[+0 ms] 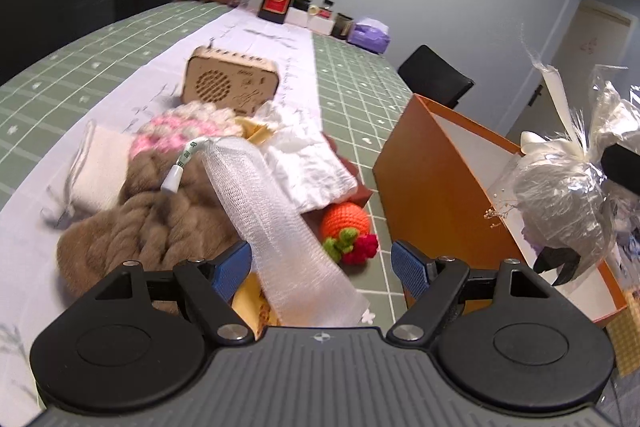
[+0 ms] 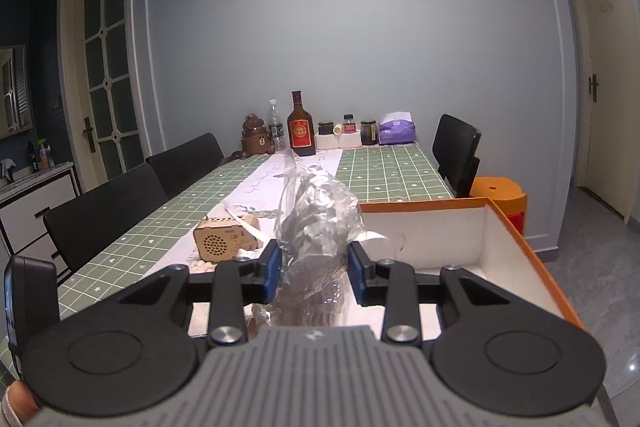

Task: Organize soft objects
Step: 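Lift the plastic bag with the right gripper while the left gripper grasps the mesh bag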

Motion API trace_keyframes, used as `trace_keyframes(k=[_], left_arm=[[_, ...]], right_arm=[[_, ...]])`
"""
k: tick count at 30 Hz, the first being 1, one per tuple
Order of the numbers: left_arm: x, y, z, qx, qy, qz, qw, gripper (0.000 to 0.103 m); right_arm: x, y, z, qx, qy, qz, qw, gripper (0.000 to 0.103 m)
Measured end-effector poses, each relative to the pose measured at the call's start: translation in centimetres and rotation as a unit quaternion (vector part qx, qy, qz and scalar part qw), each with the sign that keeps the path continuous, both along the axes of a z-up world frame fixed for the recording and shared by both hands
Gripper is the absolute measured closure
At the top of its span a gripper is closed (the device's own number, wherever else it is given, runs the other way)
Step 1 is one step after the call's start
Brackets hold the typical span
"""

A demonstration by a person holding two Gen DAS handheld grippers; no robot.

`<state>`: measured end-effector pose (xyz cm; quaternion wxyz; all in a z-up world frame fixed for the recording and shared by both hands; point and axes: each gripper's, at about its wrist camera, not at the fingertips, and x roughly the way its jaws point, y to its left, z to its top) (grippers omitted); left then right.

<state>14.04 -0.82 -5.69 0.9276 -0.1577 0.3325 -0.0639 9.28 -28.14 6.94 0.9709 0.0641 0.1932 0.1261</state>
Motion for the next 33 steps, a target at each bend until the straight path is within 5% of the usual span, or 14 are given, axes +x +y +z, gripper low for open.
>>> trace_keyframes(k=[7,14,22,28,33], left_arm=[[2.3,-0.1,-0.8,-0.037,0.037,0.003,0.9986,0.03],[0.9,-1.5,0.5,0.031,0.057,-0.001,0.9979,0.033],[1.4,-1.7,0.3,0.016,0.063,-0.028,0.9975,0.036],[2.3,-1.5,0.7,-0.009,0.008,-0.008,0.9999,0.035],[4.2,-1.9,-1.2,0.004,0.047,0.022,0.9987,0.039]], right_arm=[[2.0,-1.3,-0.1,0.006,0.027,-0.014,1.0,0.068],[3.3,-2.4,-0.6,-0.001,0.042,-0.031,0.999,0.068],[3.9,-2.7,-1.4,-0.004,0.054,-0.036,0.998,0.068],[4.0,-2.9,-1.5,-0.006,0.058,-0.047,0.997,0.067],[3.8,-3.1,-1.5,-0.005,0.054,-0.054,0.997,0.067]])
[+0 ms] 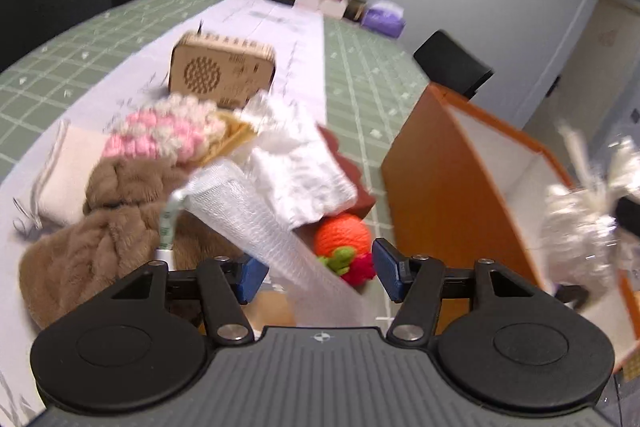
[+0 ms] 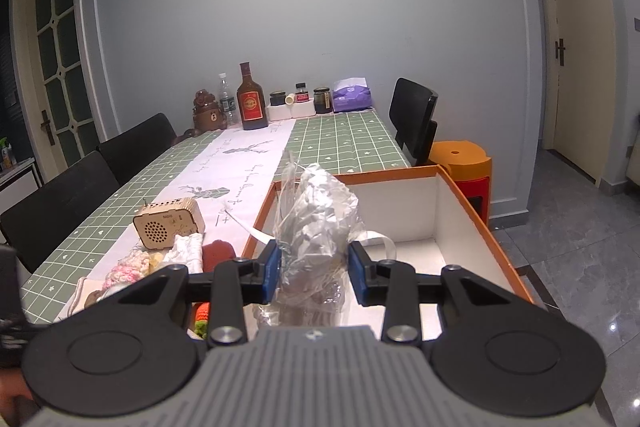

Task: Organize soft objects
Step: 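Lift the plastic bag with the right gripper while the left gripper grasps the mesh bag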

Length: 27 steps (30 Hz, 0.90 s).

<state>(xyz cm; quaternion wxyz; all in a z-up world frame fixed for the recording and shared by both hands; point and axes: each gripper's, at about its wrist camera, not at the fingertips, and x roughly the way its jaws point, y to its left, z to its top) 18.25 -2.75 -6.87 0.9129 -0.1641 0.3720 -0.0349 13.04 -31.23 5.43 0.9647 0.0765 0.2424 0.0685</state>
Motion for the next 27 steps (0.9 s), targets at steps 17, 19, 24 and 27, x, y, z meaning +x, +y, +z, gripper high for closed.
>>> trace_keyframes(k=[17,19,24,27], left_arm=[[-2.9,1.4,6.2,-0.018,-0.073,-0.058,0.9955,0.102],[-2.9,1.1,7.9,-0.018,-0.096,-0.077,0.9922,0.102],[-1.6,-2.0,11.1,-0.01,-0.111,-0.157,0.9814,0.102],[-0.3,-4.9,11.4,-0.008,-0.105,-0.217,0.9704,0.102]], right_arm=[[1.3,-2.2,0.2,-0.066,0.07,0.062,0.993,0.068],[1.3,-2.6,0.4,-0.073,0.072,0.065,0.993,0.068],[1.1,-3.2,0.1,-0.08,0.073,0.066,0.992,0.068],[1.4,-3.7,-0.4,-0.076,0.089,0.075,0.99,0.068]])
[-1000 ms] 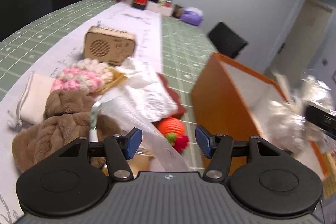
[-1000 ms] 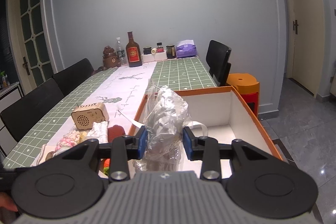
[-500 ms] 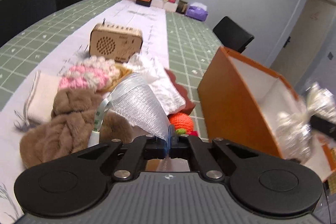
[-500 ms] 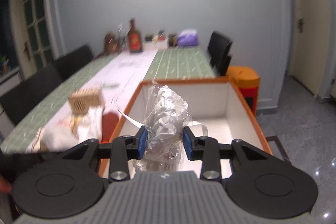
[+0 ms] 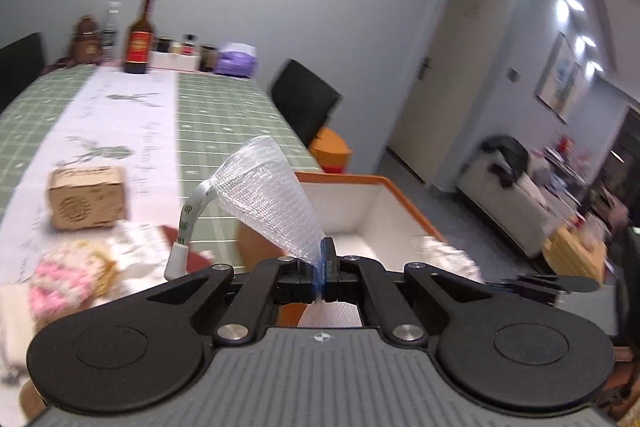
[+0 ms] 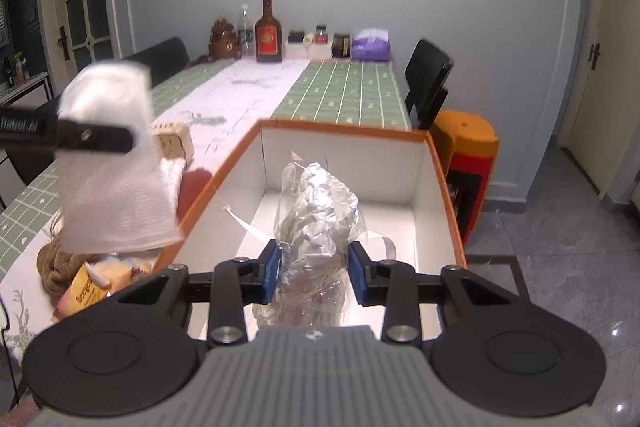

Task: Organize soft objects
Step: 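Lift the plastic bag with the right gripper while the left gripper grasps the mesh bag, then lower both bags into the orange box and open both grippers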

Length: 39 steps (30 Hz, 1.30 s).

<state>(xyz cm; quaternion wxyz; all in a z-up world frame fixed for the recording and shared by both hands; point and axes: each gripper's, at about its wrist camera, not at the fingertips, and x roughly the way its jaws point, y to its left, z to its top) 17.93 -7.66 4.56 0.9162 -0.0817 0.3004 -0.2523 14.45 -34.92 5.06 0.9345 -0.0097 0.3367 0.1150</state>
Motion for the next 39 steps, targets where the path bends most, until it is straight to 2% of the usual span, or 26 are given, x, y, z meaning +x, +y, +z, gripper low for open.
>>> trace_keyframes(k=[5,9,12,15,18,22,24,26,27,29,30,33,34,35,39], left_arm=[[2.4,-4.3,-1.4,0.006,0.041,-0.083,0.9957,0.102],[4.4,-6.6,-4.2,0.032,0.094,-0.112,0.9887,0.102],[5.6,-7.3,-6.2,0.034,0.141,-0.126,0.9815,0.102],[6.0,-7.5,-7.4,0.056,0.158,-0.122,0.9783,0.102],[5.5,-8.1,-7.6,0.082,0.147,-0.121,0.9783,0.1],[4.0,-8.7,-7.2,0.113,0.126,-0.145,0.975,0.078],[3.3,-8.8,-6.8,0.117,0.122,-0.144,0.9751,0.072],[2.9,-8.9,-6.1,0.126,0.124,-0.123,0.9766,0.049],[2.7,-8.6,-5.8,0.127,0.124,-0.11,0.978,0.031],[2.3,-7.5,-5.1,0.123,0.106,-0.096,0.9821,0.028],[2.2,-6.8,-4.7,0.129,0.097,-0.089,0.9829,0.029],[1.8,-5.1,-3.8,0.112,0.076,-0.091,0.9867,0.03],[1.8,-4.8,-3.5,0.115,0.076,-0.08,0.9872,0.023],[1.6,-4.4,-3.4,0.127,0.075,-0.057,0.9874,0.021],[0.7,-3.4,-2.8,0.142,0.039,0.005,0.9891,0.021]], right_arm=[[1.3,-1.5,-0.6,0.018,0.03,-0.008,0.999,0.068],[1.8,-2.4,-1.1,0.022,0.041,-0.015,0.999,0.068],[2.1,-2.8,-1.4,0.021,0.044,-0.022,0.999,0.068],[2.3,-3.2,-1.4,0.023,0.045,-0.022,0.998,0.068],[2.5,-3.2,-1.6,0.021,0.047,-0.021,0.998,0.068],[2.8,-3.3,-1.7,0.023,0.05,-0.023,0.998,0.068],[2.8,-3.3,-1.8,0.021,0.049,-0.023,0.998,0.068],[2.8,-3.3,-1.7,0.021,0.048,-0.025,0.998,0.068],[2.8,-3.3,-1.7,0.021,0.048,-0.025,0.998,0.068],[2.6,-3.4,-1.6,0.019,0.047,-0.026,0.998,0.068],[2.5,-3.3,-1.5,0.02,0.046,-0.024,0.998,0.068],[2.3,-3.2,-1.3,0.027,0.049,-0.015,0.998,0.068],[2.4,-3.1,-1.3,0.033,0.052,-0.009,0.998,0.068],[2.5,-3.0,-1.2,0.04,0.057,-0.002,0.998,0.068],[3.5,-1.6,-1.4,0.067,0.082,0.038,0.994,0.068]])
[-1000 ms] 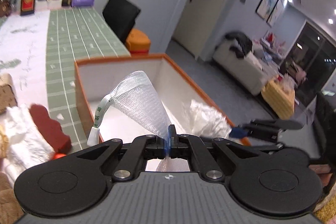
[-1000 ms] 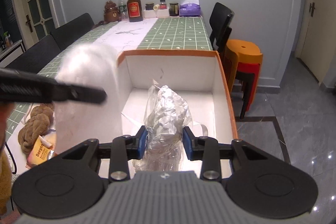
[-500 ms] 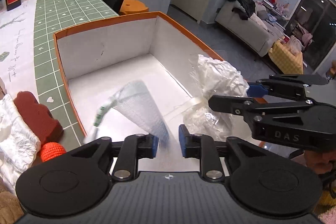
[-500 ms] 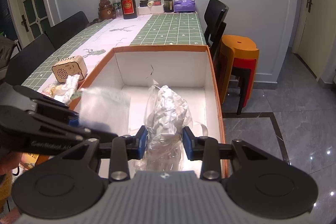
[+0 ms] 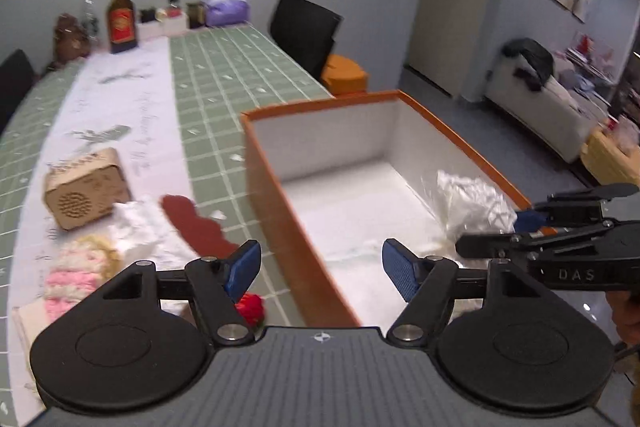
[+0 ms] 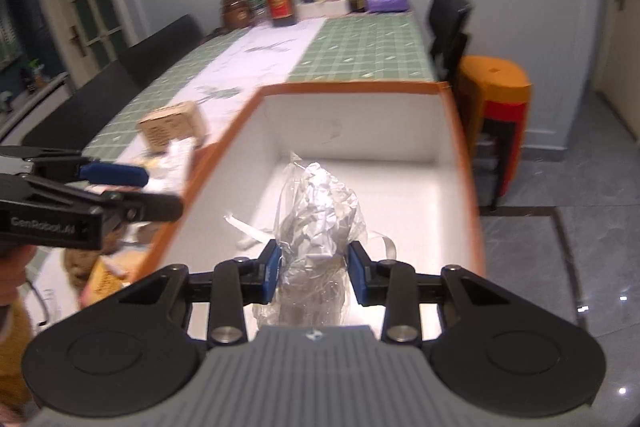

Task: Organize soft objects
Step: 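Lower both bags into the orange box and open both grippers, then withdraw both grippers from the box back toward the pile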

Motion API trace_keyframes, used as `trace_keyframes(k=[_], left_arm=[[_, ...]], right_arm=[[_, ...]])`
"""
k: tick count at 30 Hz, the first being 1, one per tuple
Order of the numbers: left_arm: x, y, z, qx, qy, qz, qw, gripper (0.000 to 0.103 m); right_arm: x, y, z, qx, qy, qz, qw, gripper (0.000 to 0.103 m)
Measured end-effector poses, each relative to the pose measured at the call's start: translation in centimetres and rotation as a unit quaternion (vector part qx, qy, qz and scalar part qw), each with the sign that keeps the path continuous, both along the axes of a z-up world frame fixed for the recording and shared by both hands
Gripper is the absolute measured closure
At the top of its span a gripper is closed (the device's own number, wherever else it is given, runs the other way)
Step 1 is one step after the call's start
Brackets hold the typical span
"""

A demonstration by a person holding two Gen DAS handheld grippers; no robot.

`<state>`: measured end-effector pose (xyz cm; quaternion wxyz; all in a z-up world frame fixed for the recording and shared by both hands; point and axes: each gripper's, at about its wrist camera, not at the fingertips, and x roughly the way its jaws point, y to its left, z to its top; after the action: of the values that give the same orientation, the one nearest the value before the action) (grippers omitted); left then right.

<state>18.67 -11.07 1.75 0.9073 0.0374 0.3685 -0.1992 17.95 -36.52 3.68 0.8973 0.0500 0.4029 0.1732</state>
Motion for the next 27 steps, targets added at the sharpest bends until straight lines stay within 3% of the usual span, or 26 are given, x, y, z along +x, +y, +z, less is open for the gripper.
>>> trace_keyframes(k=[3,7,13,17,23,27], left_arm=[[-0.6,1.1,0.0,0.006,-0.018,0.036,0.9992,0.021],[-0.3,3.1,-0.6,-0.008,-0.001,0.075,0.9972,0.021],[-0.3,5.3,-1.5,-0.016,0.011,0.112,0.9936,0.021],[-0.3,6.4,-2.0,-0.023,0.02,0.123,0.9919,0.021],[-0.6,6.7,-2.9,-0.007,0.019,0.119,0.9927,0.021],[-0.9,6.9,-3.1,-0.018,0.024,0.106,0.9939,0.021]], right_arm=[[1.4,1.4,-1.1,0.01,0.034,0.021,0.999,0.068],[3.3,2.5,-3.1,0.036,0.1,0.034,0.994,0.068],[4.6,3.4,-4.0,0.043,0.137,0.037,0.989,0.067],[5.5,3.8,-4.5,0.026,0.157,0.021,0.987,0.056],[4.9,5.2,-3.7,-0.037,0.121,0.008,0.992,0.039],[4.6,5.5,-3.2,-0.049,0.113,0.0,0.992,0.026]])
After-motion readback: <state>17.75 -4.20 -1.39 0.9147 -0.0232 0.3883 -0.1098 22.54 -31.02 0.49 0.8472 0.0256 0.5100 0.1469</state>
